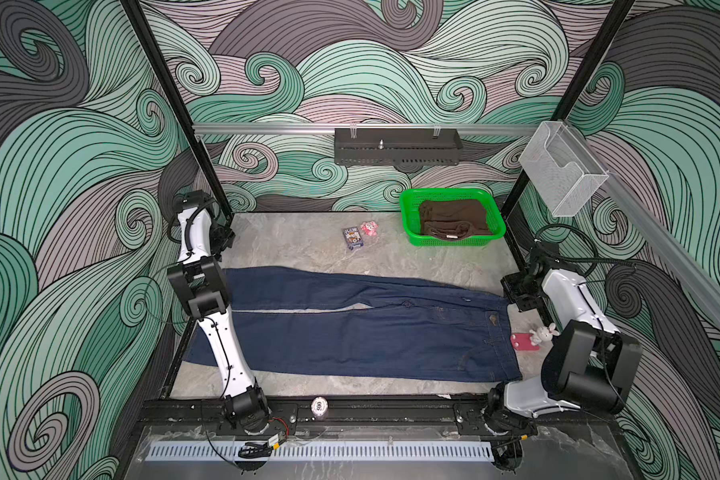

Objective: Fold and stack the trousers

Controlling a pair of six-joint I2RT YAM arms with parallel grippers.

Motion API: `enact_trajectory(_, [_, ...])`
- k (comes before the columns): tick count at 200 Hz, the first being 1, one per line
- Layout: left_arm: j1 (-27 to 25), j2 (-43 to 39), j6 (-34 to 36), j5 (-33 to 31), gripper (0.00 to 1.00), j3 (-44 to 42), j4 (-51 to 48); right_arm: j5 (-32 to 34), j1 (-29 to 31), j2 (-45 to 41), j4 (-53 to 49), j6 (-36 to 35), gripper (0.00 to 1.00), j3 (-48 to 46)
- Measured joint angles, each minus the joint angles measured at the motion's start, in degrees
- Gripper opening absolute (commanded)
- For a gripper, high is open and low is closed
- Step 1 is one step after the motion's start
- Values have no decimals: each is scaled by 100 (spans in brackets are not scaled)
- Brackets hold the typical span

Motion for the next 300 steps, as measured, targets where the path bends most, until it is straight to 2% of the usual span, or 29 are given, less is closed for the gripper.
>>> enact_trajectory(22, [87,413,-315,15,63,308,-378,2,28,133,4,0,0,39])
enact_trajectory(86, [142,540,-861,35,72,286,-522,85,271,387,-39,0,0,317])
enact_trajectory(121, [138,745,-975,-105,76,317,-518,142,437,487,-83,0,0,487])
enact_trajectory(161, [118,960,-979,-164,76,385,-439,223,564,522,-129,0,0,546])
enact_trajectory(189, [90,1279,-979,-168,76,750,-398,256,612,522,-131,0,0,546])
enact_trajectory(207, [52,1451,-988,-164,81,896,-291,291,625,522,-131,0,0,546])
enact_trajectory(217, [22,1508,-994,-166,80,911,-214,326,627,522,-131,0,0,546])
enact_trajectory(257, [-101,1565,-997,-334,64,970,48,376,632,540,-131,-2,0,549])
enact_trajectory(300, [-146,1569,-852,-627,64,973,57,393,632,612,-131,-4,0,546])
